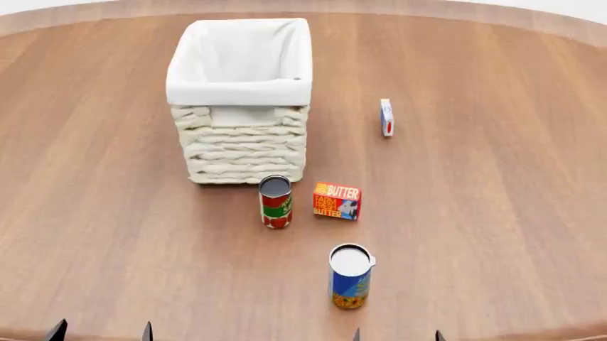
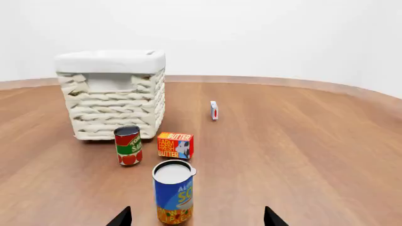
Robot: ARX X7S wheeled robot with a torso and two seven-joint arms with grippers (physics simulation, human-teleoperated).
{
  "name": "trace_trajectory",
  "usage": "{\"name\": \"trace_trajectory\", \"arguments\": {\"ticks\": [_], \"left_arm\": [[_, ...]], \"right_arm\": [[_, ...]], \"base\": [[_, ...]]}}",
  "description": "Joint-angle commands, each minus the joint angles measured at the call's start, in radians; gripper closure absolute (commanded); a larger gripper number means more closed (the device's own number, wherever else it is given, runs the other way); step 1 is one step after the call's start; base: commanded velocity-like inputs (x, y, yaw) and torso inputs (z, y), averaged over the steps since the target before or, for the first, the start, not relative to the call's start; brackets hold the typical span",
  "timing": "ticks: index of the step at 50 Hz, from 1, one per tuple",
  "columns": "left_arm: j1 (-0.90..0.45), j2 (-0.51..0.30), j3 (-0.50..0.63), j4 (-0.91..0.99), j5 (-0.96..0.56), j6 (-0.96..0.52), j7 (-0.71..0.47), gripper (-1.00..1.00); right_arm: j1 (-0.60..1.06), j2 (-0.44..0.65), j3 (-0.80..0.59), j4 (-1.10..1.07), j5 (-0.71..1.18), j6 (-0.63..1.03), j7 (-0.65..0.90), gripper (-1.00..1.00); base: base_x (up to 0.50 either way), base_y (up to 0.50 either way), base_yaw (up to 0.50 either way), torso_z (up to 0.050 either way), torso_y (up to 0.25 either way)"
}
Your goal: Pick up the alphabet soup and put it in the basket.
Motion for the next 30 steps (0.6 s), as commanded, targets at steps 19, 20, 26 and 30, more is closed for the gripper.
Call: {"name": "trace_trajectory", "arguments": {"ticks": [19,20,26,30], "left_arm": [[0.139,-0.064,0.069,0.704,0.037,-0.304,-0.135,-1.00],[0.143,-0.067,0.071,0.725,0.037,-0.312,-0.137,-1.00],[0.162,-0.076,0.086,0.897,0.058,-0.409,-0.154,-1.00],[0.168,-0.081,0.092,0.974,0.068,-0.444,-0.167,-1.00]], "right_arm": [[-0.065,0.077,-0.056,-0.517,0.098,0.219,0.069,-1.00],[-0.066,0.079,-0.058,-0.529,0.099,0.223,0.072,-1.00],[-0.076,0.093,-0.067,-0.637,0.104,0.272,0.089,-1.00],[-0.083,0.102,-0.069,-0.721,0.107,0.311,0.104,-1.00]], "base": [[0.00,0.00,0.00,0.000,0.000],[0.00,0.00,0.00,0.000,0.000],[0.00,0.00,0.00,0.000,0.000],[0.00,0.00,0.00,0.000,0.000]]}}
